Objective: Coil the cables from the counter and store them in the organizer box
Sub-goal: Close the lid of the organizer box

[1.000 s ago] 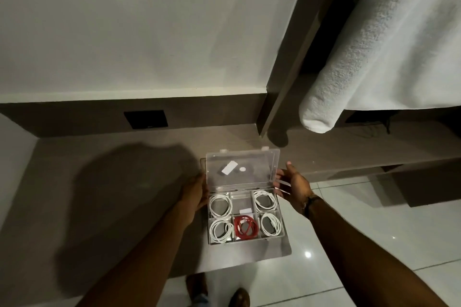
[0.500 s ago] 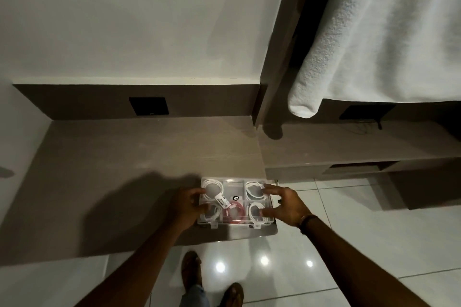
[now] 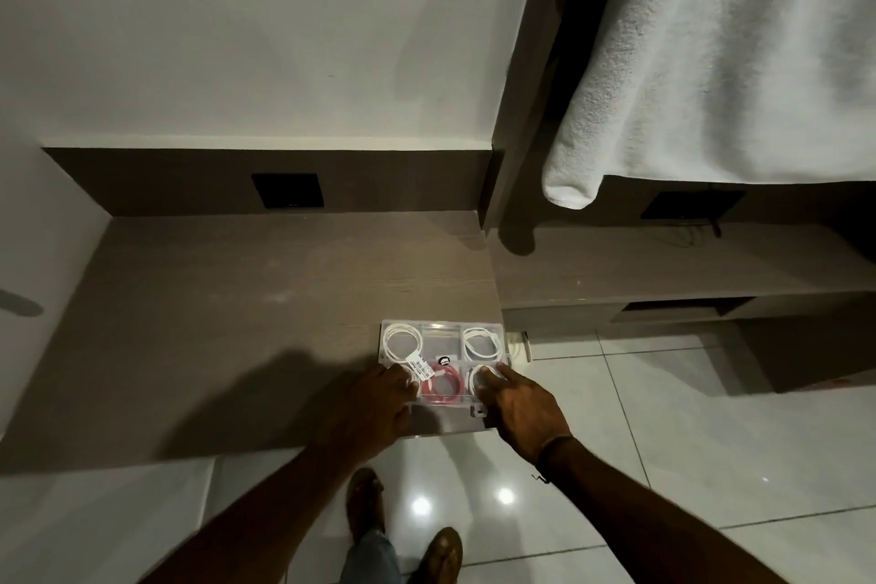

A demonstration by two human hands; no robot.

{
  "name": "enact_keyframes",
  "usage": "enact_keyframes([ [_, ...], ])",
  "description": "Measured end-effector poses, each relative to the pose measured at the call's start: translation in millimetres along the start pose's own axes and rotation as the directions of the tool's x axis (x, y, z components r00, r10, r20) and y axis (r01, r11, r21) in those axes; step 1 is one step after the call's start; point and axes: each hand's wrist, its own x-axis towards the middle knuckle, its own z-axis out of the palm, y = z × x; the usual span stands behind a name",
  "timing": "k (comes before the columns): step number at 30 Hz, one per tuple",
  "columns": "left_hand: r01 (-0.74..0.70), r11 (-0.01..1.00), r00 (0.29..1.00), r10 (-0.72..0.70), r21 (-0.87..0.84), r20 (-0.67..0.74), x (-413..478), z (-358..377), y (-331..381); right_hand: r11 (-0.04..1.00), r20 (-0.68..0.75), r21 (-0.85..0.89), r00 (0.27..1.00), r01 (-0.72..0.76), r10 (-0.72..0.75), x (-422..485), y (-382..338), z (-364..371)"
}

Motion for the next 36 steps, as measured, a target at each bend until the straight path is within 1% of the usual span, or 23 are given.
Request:
enact_keyframes([
  [1, -0.001, 1.000, 1.000, 0.001, 0.019, 0.023, 0, -3, 0, 1.000, 0.010, 0.003, 1.000, -0.023, 0.023, 0, -2, -1],
  [2, 0.009, 1.000, 0.998, -0.009, -0.003, 0.064, 2, -3, 4, 0.999, 0.012, 0.008, 0.999, -0.053, 0.052, 1, -3, -2],
  [3, -0.059, 0.998, 0.996, 0.060, -0.010, 0.071, 7, 2, 3, 0.997, 0.015, 0.008, 0.996, -0.083, 0.083, 2, -5, -2],
  [4, -0.132, 0.990, 0.984, 0.124, 0.059, 0.125, 11, 6, 2, 0.994, 0.019, 0.004, 0.994, -0.106, 0.106, 2, -8, -1],
  [5, -0.133, 0.986, 0.977, 0.114, 0.100, 0.180, 13, 5, 4, 0.993, 0.016, -0.001, 0.993, -0.117, 0.117, 3, -10, -1],
  [7, -0.055, 0.997, 0.988, 0.046, 0.055, 0.148, 10, -4, 12, 0.994, -0.018, -0.039, 0.994, -0.104, 0.104, 2, -13, 0],
  [8, -0.068, 0.993, 0.982, 0.049, 0.096, 0.183, 8, -9, 14, 0.994, -0.026, -0.076, 0.996, -0.083, 0.081, 1, -14, 0],
  [9, -0.088, 0.985, 0.985, 0.064, 0.152, 0.157, 7, -8, 16, 0.992, -0.032, -0.109, 0.997, -0.067, 0.064, 0, -14, 0],
  [10, -0.082, 0.983, 0.991, 0.063, 0.162, 0.117, 4, -2, 17, 0.990, -0.051, -0.131, 0.998, -0.054, 0.048, -2, -16, 1],
  [11, -0.043, 0.985, 0.993, 0.024, 0.169, 0.115, 3, 2, 17, 0.989, -0.072, -0.143, 0.997, -0.041, 0.031, -3, -17, 3],
  [13, -0.074, 0.969, 0.997, 0.073, 0.235, 0.014, 3, 10, 11, 0.988, -0.091, -0.154, 0.996, -0.012, -0.003, -4, -19, 3],
  [16, -0.042, 0.956, 0.999, 0.041, 0.291, 0.009, 2, 11, 7, 0.983, -0.092, -0.185, 0.996, -0.004, -0.013, -1, -20, -3],
  [19, 0.008, 0.965, 0.999, -0.019, 0.263, 0.039, 1, 17, 7, 0.981, -0.083, -0.194, 0.996, -0.005, -0.011, -1, -24, -7],
  [23, 0.026, 0.972, 0.996, -0.046, 0.235, 0.080, 1, 21, 11, 0.989, -0.108, -0.151, 0.994, 0.003, -0.020, -2, -26, -3],
  [26, 0.040, 0.972, 0.998, -0.052, 0.230, 0.047, 0, 25, 12, 0.991, -0.106, -0.130, 0.994, -0.002, -0.012, -2, -26, 1],
  [28, 0.078, 0.979, 0.995, -0.087, 0.189, 0.043, -4, 26, 16, 0.992, -0.119, -0.125, 0.993, -0.011, -0.004, -3, -26, 1],
  [29, 0.087, 0.984, 0.993, -0.098, 0.157, 0.065, -6, 23, 17, 0.993, -0.120, -0.122, 0.993, -0.008, -0.007, -2, -26, 0],
  [31, 0.076, 0.987, 0.996, -0.081, 0.144, 0.024, -3, 13, 16, 0.991, -0.108, -0.137, 0.994, 0.008, -0.023, 6, -24, -6],
  [33, 0.037, 0.992, 0.999, -0.038, 0.122, 0.008, 5, 3, 18, 0.993, -0.109, -0.121, 0.994, 0.010, -0.023, 19, -20, -10],
  [34, 0.059, 0.994, 0.998, -0.059, 0.091, -0.003, 10, -10, 19, 0.995, -0.090, -0.097, 0.996, 0.008, -0.017, 29, -17, -12],
  [35, 0.120, 0.989, 0.990, -0.112, 0.089, -0.089, 17, -22, 17, 0.998, -0.068, -0.067, 0.998, -0.002, -0.003, 40, -15, -14],
  [36, 0.195, 0.980, 0.978, -0.193, 0.029, -0.082, 21, -36, 12, 0.999, -0.057, -0.031, 0.998, -0.016, 0.014, 53, -13, -15],
])
